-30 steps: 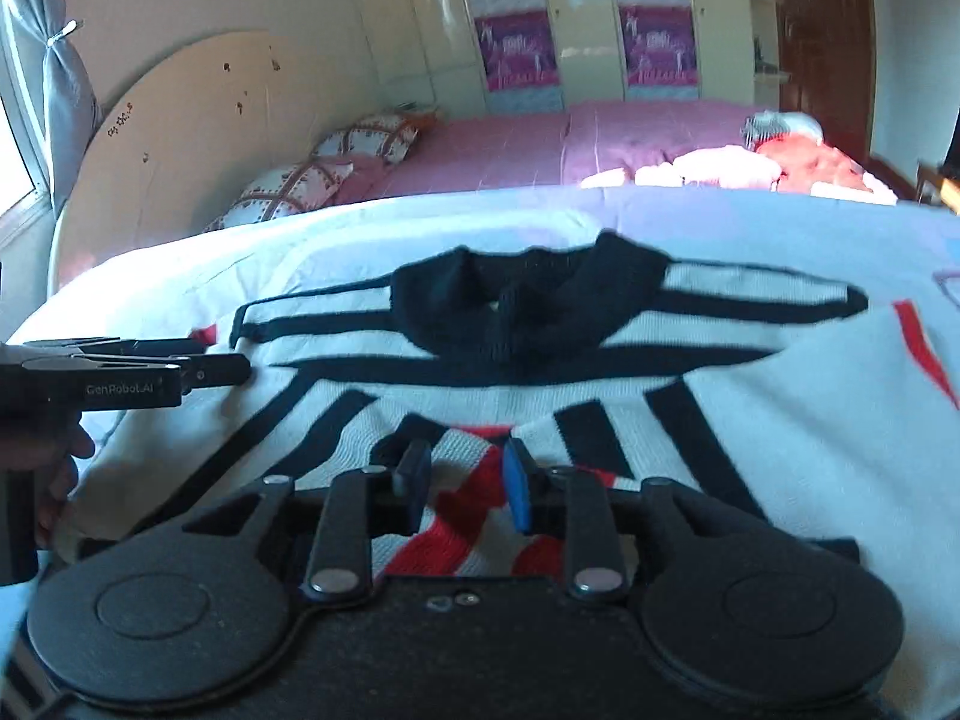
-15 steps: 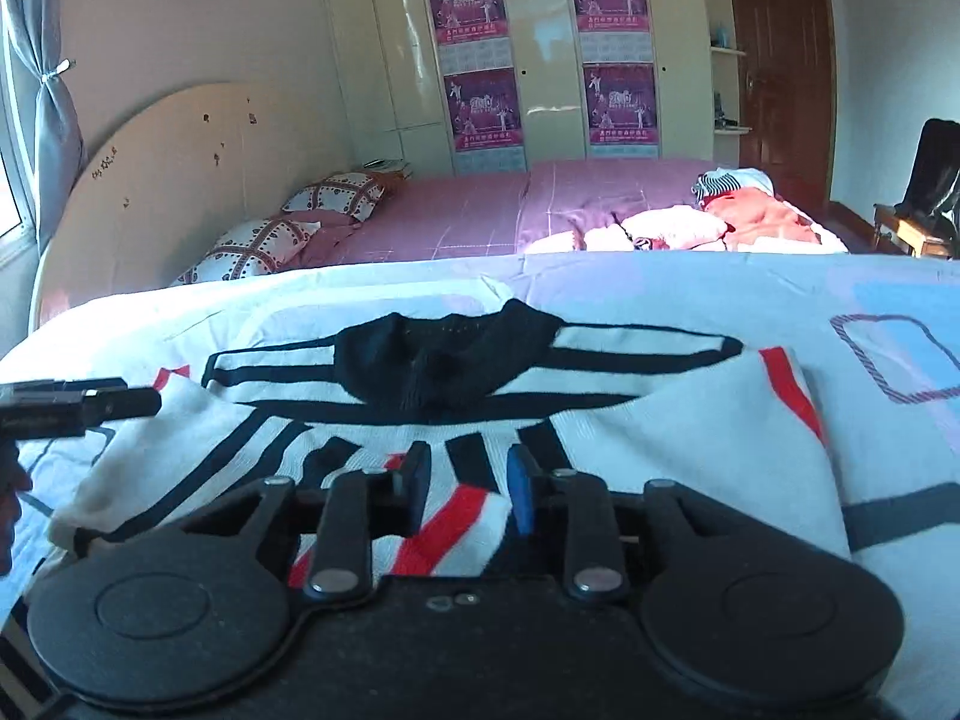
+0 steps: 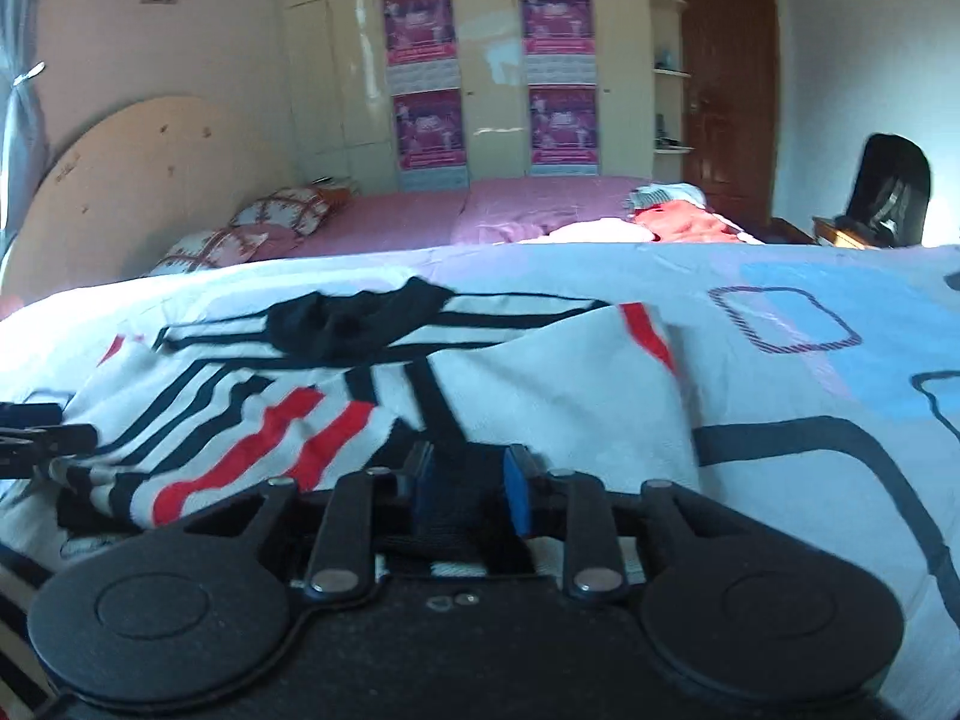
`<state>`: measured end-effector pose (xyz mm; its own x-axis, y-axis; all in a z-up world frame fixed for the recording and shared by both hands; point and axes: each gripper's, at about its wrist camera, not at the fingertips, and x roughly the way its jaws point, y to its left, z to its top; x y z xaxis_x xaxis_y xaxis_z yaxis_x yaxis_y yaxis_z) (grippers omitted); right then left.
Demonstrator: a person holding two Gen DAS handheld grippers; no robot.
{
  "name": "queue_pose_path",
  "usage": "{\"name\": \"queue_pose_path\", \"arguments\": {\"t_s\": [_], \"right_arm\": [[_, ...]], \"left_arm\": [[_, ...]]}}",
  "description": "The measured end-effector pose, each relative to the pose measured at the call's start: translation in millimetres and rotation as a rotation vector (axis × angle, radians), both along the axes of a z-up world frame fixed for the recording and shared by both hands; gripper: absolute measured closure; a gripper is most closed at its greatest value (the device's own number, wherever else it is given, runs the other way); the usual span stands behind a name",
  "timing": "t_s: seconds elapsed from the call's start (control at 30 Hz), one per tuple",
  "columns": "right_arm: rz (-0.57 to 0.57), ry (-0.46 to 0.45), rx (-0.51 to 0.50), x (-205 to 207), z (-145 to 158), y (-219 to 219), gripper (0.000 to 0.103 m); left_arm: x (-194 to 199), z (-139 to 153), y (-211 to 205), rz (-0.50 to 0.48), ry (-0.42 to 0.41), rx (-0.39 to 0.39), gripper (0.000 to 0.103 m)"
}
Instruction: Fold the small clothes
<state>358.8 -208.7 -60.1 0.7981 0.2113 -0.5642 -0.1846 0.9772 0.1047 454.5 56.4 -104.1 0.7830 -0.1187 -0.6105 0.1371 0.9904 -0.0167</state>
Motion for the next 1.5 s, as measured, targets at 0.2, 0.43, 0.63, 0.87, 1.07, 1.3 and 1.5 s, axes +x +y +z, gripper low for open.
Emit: {"name": "queue_pose_path", "arguments": {"t_s": [0.2,0.43,0.63,0.87,1.07,1.3,1.5], "right_arm": [[-0.04,0.094,-0.006,3,-7,0,0.072],[-0.036,0.141,0.176,8,-14,-14,0.091],[-0.012,0.128,0.166,2,-23,-21,0.092],[-0.018,0.067,0.199,-23,1,-49,0.059],[0.014,0.163,0.271,-72,-7,-108,0.059],[0.034,0.297,0.413,-132,-15,-146,0.061],[-0.023,0.344,0.512,-190,-18,-158,0.059]], "left_arm": [[-8,-1,-3,0.02,-0.011,0.022,0.027],[-9,-2,-1,0.064,-0.012,-0.017,0.026],[-13,-5,-13,0.071,-0.031,0.084,0.026],[-48,12,1,0.128,-0.023,0.044,0.024],[-140,10,9,0.217,0.053,0.139,0.024],[-213,7,34,0.19,0.18,-0.187,0.027],[-244,-2,62,0.131,0.254,-0.496,0.065]]}}
